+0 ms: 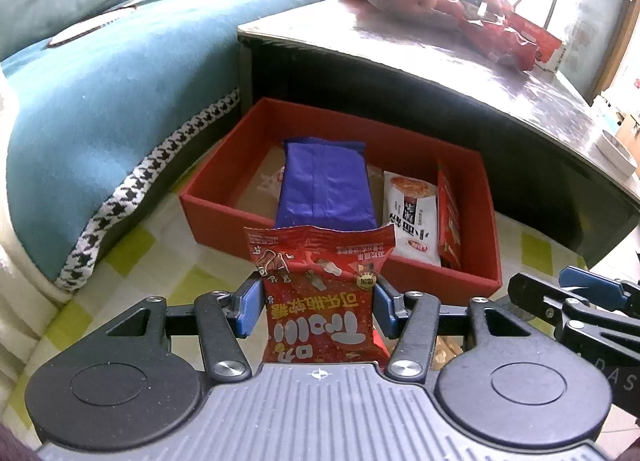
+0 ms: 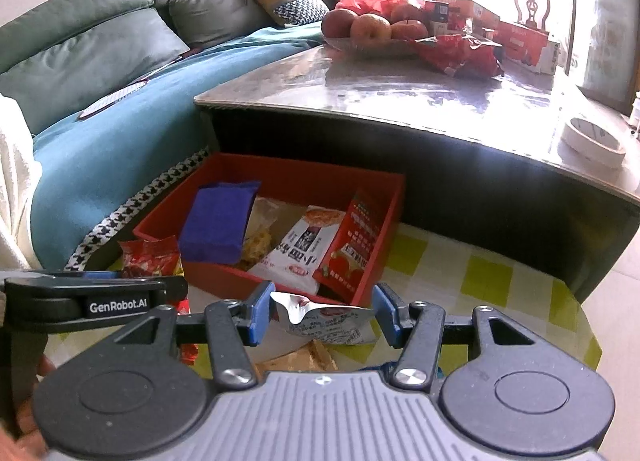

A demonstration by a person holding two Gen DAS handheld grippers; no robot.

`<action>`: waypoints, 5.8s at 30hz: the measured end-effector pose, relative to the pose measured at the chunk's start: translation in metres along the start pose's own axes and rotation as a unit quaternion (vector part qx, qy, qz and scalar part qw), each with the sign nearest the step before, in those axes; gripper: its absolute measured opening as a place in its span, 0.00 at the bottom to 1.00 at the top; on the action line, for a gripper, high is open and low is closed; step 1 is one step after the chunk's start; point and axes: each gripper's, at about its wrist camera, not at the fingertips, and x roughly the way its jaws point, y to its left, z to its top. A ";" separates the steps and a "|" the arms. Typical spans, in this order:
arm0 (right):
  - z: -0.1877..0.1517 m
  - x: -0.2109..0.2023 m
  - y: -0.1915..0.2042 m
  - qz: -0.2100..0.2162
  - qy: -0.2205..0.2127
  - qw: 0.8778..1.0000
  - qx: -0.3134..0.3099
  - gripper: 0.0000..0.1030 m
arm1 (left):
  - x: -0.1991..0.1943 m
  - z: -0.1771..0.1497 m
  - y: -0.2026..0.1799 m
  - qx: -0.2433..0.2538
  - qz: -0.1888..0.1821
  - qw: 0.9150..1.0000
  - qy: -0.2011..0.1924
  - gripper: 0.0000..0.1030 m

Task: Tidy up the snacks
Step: 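Lift and carry the Trolli bag and clear packet over the red box with both tools, then lower both packets into the red box and open both tools, then withdraw both tools from the red box toward the last two snacks, then grasp the gold cake packet with the left tool while the right tool grasps the blue sausage packet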

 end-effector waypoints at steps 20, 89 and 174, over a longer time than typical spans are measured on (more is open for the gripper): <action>0.033 0.030 -0.001 0.002 -0.004 1.000 -0.008 0.54 | 0.022 0.040 -0.006 -0.001 0.004 1.000 -0.013 0.61; 0.034 0.048 -0.053 -0.026 0.022 0.998 0.054 0.63 | 0.031 0.050 -0.023 0.013 -0.017 1.000 -0.016 0.92; -0.052 0.075 -0.067 0.032 0.195 0.978 0.065 0.79 | 0.067 -0.067 -0.021 0.060 -0.036 0.986 0.152 0.49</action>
